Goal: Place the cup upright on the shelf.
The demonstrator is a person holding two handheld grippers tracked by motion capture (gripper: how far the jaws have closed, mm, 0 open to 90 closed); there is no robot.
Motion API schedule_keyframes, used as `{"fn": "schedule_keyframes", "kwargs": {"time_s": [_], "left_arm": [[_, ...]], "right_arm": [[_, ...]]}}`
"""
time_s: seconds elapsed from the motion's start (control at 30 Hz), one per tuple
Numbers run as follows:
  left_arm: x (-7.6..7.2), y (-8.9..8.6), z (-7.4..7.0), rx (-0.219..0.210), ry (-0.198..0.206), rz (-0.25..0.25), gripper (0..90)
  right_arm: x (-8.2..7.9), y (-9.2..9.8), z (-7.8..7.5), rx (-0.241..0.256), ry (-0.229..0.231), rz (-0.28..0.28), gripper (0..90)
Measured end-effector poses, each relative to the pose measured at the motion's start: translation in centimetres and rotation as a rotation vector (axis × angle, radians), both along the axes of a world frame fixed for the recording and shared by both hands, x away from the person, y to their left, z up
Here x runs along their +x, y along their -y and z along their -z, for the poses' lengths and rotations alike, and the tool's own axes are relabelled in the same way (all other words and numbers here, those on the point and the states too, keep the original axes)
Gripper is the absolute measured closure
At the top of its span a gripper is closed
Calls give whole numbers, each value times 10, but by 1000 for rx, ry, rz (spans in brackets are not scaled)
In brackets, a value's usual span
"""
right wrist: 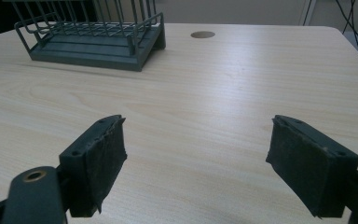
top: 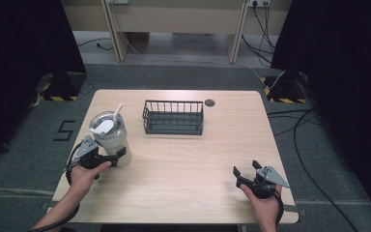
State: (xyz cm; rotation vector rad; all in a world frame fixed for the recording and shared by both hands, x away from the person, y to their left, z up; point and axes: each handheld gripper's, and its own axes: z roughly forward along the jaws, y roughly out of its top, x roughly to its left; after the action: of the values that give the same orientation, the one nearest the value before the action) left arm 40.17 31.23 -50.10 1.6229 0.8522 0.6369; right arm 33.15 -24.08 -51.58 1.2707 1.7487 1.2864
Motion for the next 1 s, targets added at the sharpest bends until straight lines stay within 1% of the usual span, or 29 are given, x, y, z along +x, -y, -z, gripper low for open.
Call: {"fn": "schedule_keyframes", "kwargs": {"time_s": [0.27,0.33,0.67,0.83,1.0], "left_arm": [[0,-1,-2,13,-6,4,96],[0,-1,-2,16,-9,4,97],[2,-1,-5,34,-20,10,99],[2,1,-8,30,-18,18,99],[1,2,-12,23,-8,18,100]], "right_arm": [[1,0,0,-4,2,1,193],[0,0,0,6,-7,3,192],[1,0,0,8,-9,3,192],[1,0,0,3,-4,2,193],[1,-1,0,12,-8,2,193]]}}
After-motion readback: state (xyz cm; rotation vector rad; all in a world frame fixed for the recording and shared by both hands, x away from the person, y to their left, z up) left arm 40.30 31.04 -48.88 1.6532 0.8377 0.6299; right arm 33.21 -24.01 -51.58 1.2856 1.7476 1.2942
